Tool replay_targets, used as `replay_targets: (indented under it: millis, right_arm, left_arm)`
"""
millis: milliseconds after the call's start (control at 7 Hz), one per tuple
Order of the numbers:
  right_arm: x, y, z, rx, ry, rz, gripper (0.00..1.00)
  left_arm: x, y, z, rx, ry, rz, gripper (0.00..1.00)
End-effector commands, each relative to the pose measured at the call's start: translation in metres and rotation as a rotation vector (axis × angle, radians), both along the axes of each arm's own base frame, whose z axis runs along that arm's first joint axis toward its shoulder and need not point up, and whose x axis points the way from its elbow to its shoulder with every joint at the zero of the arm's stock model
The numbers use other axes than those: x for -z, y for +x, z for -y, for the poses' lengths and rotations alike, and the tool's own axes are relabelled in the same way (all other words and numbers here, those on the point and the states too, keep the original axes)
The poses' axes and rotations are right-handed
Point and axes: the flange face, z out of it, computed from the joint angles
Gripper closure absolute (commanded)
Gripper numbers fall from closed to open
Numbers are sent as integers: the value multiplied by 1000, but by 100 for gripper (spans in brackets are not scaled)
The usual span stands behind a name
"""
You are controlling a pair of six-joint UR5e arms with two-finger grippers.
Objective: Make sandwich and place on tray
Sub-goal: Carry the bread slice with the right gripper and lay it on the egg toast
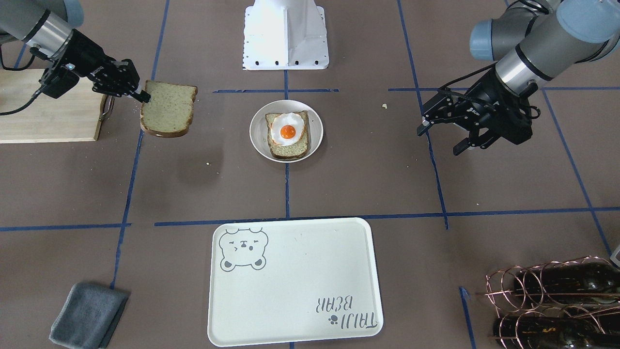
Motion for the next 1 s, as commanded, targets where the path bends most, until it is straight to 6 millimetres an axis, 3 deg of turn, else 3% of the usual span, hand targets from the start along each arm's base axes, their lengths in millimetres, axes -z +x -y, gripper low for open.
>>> replay_targets:
  millis: [0, 143, 286, 429, 571, 714, 857]
  right_arm:
    - [106, -79, 29, 12, -36, -30, 100]
    - [132, -116, 14, 13, -22, -44, 100]
    - [141, -156, -13, 1, 0, -68, 100]
    - [144, -191, -25, -8, 13, -91, 100]
    - [140, -205, -29, -4, 12, -105, 100]
    - [135, -215, -27, -8, 9, -122, 100]
    - [133, -223, -22, -10, 4, -135, 100]
  left_arm:
    - [-7, -2, 9, 117, -10, 5, 0]
    - [-6, 2, 12, 190, -13, 21, 0]
    - [-8, 6, 9, 185, -18, 23, 0]
    - [-9, 19, 3, 177, -47, 17, 0]
    - [-10, 34, -1, 211, -66, 26, 0]
    - [-12, 64, -12, 252, -129, 30, 0]
    - [-11, 77, -19, 256, -138, 32, 0]
